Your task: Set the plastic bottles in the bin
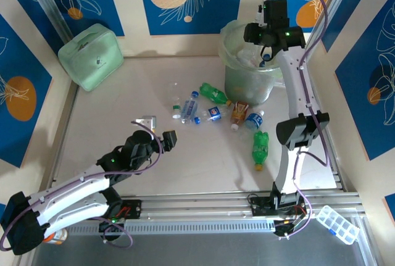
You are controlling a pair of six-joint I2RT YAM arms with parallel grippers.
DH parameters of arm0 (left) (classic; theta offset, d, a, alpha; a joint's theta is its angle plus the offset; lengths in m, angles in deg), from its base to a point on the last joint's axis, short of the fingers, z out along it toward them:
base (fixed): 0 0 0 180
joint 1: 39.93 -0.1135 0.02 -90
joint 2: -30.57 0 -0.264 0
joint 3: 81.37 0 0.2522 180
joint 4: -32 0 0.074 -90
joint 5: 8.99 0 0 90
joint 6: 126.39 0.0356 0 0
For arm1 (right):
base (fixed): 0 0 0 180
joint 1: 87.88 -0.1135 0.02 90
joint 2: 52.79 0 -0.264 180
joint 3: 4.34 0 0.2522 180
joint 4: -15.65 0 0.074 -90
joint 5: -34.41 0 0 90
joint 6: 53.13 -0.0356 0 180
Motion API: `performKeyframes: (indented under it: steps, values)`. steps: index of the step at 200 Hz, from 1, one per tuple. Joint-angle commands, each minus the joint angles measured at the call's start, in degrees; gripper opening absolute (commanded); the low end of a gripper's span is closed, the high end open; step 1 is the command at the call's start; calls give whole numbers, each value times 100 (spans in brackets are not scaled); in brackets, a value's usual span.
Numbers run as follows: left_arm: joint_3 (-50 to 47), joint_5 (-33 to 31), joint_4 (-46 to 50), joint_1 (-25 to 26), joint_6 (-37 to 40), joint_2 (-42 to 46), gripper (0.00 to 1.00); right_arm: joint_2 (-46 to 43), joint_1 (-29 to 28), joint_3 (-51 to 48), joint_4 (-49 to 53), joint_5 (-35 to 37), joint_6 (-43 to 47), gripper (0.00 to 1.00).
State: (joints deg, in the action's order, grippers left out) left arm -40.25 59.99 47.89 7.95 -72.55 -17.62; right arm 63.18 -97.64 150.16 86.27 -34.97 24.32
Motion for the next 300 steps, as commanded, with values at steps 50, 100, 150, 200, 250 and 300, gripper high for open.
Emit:
performKeyframes:
  steps: [50, 100, 150, 200, 250, 300]
  values:
    - [-6, 56, -130, 0, 9, -48, 89, 705, -74, 420, 698, 1160, 863, 53]
    - [16, 20, -117, -6, 28, -94, 89, 1208, -96, 550, 1052, 1122, 968, 54]
    - [49, 23, -107, -6, 73, -169, 89, 1805, -121, 834, 1108, 1038, 996, 61]
    - [75, -7, -96, -7, 111, -213, 89, 1807, -209, 1104, 950, 1304, 951, 82]
    - [50, -85, -56, -13, 142, -62, 90, 1214, -267, 1014, 665, 1252, 914, 84]
    - [42, -149, -11, -8, 145, 39, 90, 1104, -238, 792, 775, 1181, 859, 58]
